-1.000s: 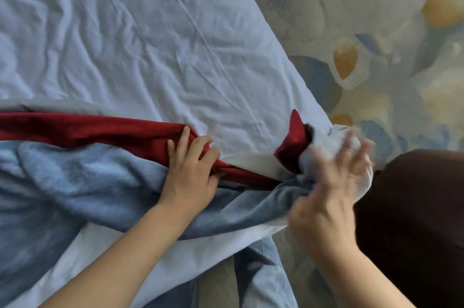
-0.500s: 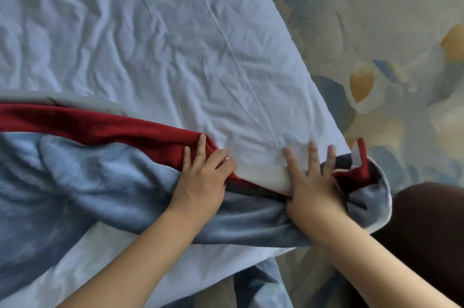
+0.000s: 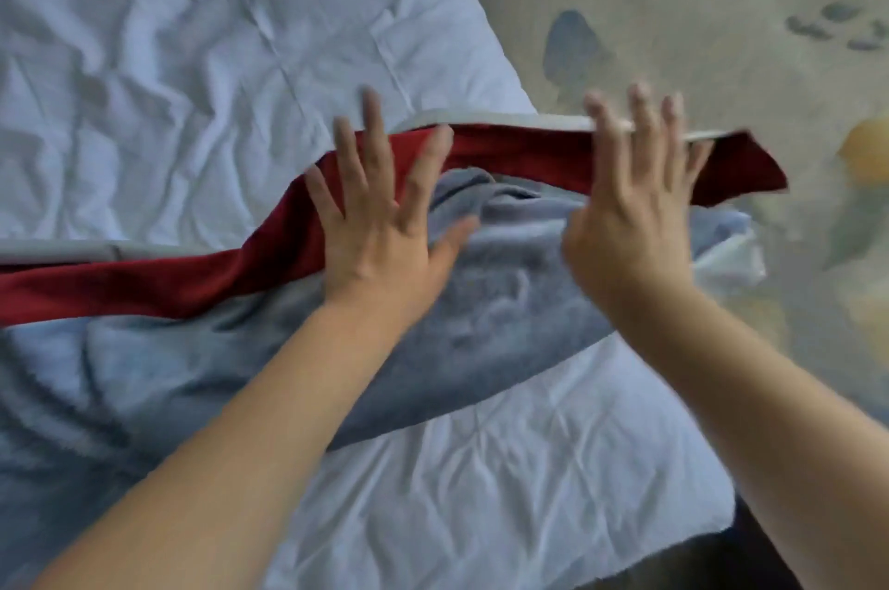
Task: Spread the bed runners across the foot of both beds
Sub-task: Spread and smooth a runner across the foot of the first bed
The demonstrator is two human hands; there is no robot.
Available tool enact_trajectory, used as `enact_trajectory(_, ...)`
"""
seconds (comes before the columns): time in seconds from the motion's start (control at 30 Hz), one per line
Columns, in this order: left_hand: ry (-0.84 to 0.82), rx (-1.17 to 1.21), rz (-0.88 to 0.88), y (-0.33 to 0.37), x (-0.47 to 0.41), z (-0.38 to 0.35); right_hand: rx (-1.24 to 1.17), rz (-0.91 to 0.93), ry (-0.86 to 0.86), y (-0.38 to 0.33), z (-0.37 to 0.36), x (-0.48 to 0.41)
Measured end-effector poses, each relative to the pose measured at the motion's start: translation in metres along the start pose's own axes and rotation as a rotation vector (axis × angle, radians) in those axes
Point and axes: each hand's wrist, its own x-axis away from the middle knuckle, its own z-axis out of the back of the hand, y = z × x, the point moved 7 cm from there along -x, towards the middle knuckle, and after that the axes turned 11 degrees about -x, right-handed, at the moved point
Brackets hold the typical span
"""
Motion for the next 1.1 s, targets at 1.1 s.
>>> enact_trajectory(1.1, 0.348, -0.075, -0.091, -0.109, 0.187, 0.011, -0.088, 0.747, -0.458, -0.17, -0.15, 0.155)
